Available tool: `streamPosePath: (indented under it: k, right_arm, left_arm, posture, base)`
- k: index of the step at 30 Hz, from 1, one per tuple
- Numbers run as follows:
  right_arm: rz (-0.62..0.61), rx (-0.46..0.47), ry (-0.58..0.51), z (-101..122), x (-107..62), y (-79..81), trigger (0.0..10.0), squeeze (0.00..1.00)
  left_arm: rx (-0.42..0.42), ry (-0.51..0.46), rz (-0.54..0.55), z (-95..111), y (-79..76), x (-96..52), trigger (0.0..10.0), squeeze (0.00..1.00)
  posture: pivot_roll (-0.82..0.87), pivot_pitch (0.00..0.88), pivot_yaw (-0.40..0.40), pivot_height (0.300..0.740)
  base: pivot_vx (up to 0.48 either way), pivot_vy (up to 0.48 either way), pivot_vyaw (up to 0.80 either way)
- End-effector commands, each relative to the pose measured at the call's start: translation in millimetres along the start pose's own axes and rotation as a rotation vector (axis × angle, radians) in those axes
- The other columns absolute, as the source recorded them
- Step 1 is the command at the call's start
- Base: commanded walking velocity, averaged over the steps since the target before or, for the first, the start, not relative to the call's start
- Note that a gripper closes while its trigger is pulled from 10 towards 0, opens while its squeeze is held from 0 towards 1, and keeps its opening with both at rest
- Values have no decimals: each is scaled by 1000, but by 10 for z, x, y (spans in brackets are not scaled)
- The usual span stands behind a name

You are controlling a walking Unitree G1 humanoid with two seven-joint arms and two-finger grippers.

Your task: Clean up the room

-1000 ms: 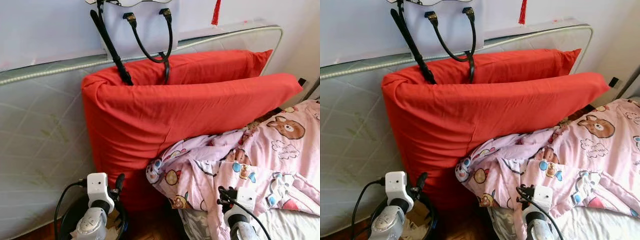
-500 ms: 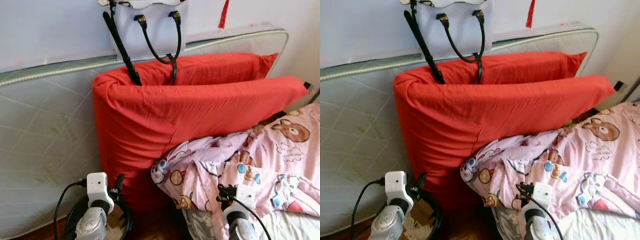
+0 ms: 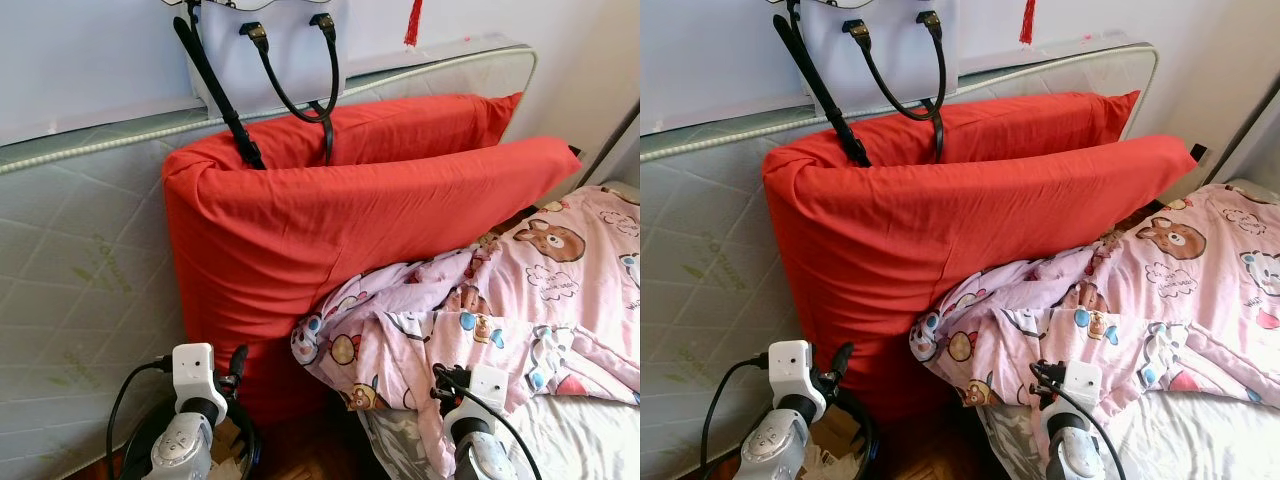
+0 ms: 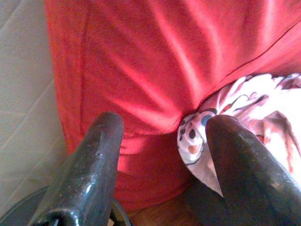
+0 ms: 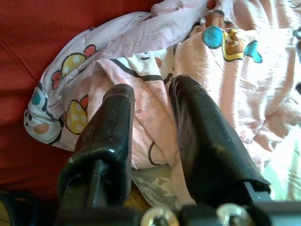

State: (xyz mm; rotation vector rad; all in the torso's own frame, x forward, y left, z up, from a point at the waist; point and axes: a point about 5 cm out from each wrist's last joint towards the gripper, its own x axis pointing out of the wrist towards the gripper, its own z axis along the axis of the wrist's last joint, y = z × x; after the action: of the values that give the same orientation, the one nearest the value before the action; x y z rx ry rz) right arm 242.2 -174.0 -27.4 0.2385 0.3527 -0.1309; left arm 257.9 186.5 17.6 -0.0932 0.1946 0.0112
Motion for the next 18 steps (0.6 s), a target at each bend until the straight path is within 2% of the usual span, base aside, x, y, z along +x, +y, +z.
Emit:
streamPosePath:
  k: [1,18]
  right_arm:
    - [-8,3,-6,31,15,-13,10000,0]
    - [-16,5,-11,43,20,-7,10000,0]
  left_arm:
    - [-3,12,-2,-15,-18,-10,10000,0]
    - [5,6,3,0,-27,-14,10000,0]
  posture:
    - [-14,0,-55,714]
    - [-15,0,-56,714]
  base:
    - [0,0,0]
    - [0,0,0]
